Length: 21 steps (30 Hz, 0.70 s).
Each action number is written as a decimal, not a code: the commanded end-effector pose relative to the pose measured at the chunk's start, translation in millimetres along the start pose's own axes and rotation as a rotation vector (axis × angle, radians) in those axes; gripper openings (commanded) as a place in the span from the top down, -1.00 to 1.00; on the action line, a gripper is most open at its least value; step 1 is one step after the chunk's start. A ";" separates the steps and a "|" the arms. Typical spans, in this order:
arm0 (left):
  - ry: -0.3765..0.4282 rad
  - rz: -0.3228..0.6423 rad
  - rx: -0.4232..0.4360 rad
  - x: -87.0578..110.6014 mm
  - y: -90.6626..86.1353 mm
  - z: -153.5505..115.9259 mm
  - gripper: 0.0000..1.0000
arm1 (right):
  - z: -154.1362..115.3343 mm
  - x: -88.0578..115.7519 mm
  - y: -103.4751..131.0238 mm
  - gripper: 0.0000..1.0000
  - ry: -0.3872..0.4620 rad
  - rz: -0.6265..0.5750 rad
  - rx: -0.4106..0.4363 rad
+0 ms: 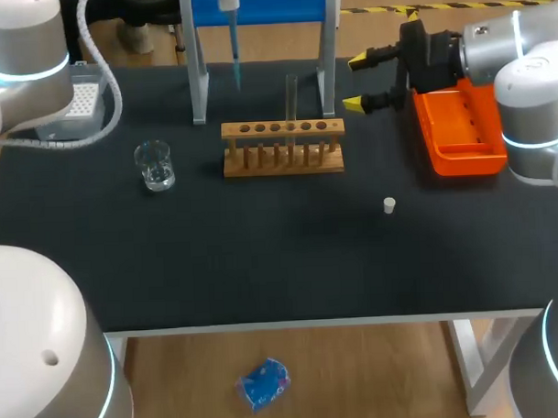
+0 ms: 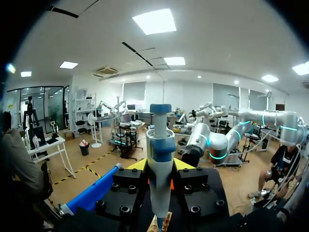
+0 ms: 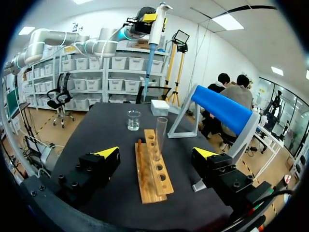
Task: Invert the test tube, pick up the pipette, mount the tip to pipette, aspirate from beaker and dispense into the tube, eject the tip, return the pipette, and cap with the stopper.
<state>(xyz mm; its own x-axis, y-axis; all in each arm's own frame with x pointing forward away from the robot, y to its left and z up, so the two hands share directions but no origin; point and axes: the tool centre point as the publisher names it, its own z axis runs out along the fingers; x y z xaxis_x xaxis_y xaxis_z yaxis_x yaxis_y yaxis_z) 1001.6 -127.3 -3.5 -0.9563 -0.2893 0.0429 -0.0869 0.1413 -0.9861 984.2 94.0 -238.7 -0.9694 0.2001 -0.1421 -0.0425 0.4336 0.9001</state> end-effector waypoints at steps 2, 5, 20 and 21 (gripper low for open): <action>0.009 0.036 -0.009 -10.5 -13.1 15.0 1.00 | -0.2 0.3 -0.4 -1.00 0.000 0.000 0.000; 0.009 0.036 -0.009 -10.5 -13.1 15.0 1.00 | -0.2 0.3 -0.4 -1.00 0.000 0.000 0.000; 0.009 0.058 -0.023 -10.3 -25.3 23.9 1.00 | -0.2 0.3 -0.4 -1.00 0.000 0.000 0.000; 0.009 0.060 -0.022 -10.5 -26.6 24.9 1.00 | -0.2 0.3 -0.4 -1.00 0.000 0.000 0.000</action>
<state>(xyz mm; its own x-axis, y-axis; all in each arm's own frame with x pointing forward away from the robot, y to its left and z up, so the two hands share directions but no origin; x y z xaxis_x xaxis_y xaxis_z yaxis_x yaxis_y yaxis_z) 1015.8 -145.5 11.7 -0.9621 -0.2722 -0.0168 -0.0303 0.1679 -0.9853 984.2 94.0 -238.8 -0.9694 0.2002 -0.1422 -0.0425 0.4335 0.9002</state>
